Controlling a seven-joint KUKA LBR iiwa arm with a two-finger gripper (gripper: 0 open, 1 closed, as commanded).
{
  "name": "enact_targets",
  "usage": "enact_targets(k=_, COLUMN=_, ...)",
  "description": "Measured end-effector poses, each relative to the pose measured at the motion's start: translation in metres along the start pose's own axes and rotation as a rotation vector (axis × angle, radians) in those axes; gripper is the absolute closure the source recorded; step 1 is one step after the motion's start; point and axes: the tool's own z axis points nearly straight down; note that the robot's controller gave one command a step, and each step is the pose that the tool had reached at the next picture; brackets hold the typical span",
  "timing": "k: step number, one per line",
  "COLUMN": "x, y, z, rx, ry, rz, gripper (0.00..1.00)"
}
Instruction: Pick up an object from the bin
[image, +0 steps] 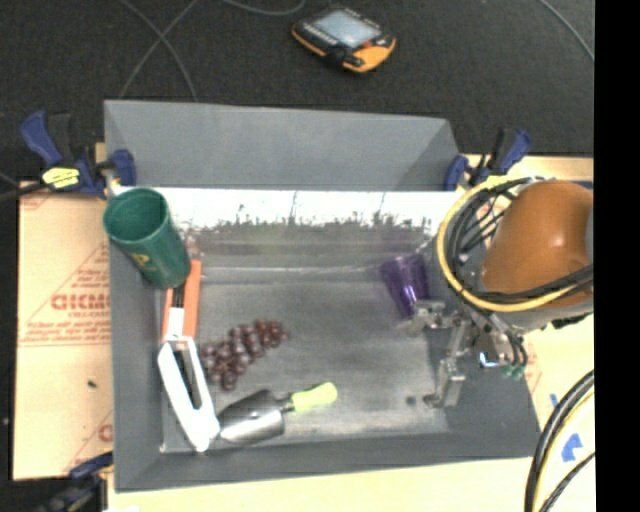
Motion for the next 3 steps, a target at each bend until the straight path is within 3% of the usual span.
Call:
enact_targets(k=1, x=-0.002, y=0.0, z=-0.004, rx=0.001, ry=-0.008, rz=-0.005, gripper=0.0)
enact_targets(k=2, x=-0.024, y=0.089, z=0.109, rx=-0.001, ry=-0.005, rz=-0.216, gripper=0.0)
enact_targets(k=3, x=0.006, y=0.092, z=0.041, rx=0.004, ry=-0.01, rz=-0.235, gripper=0.0)
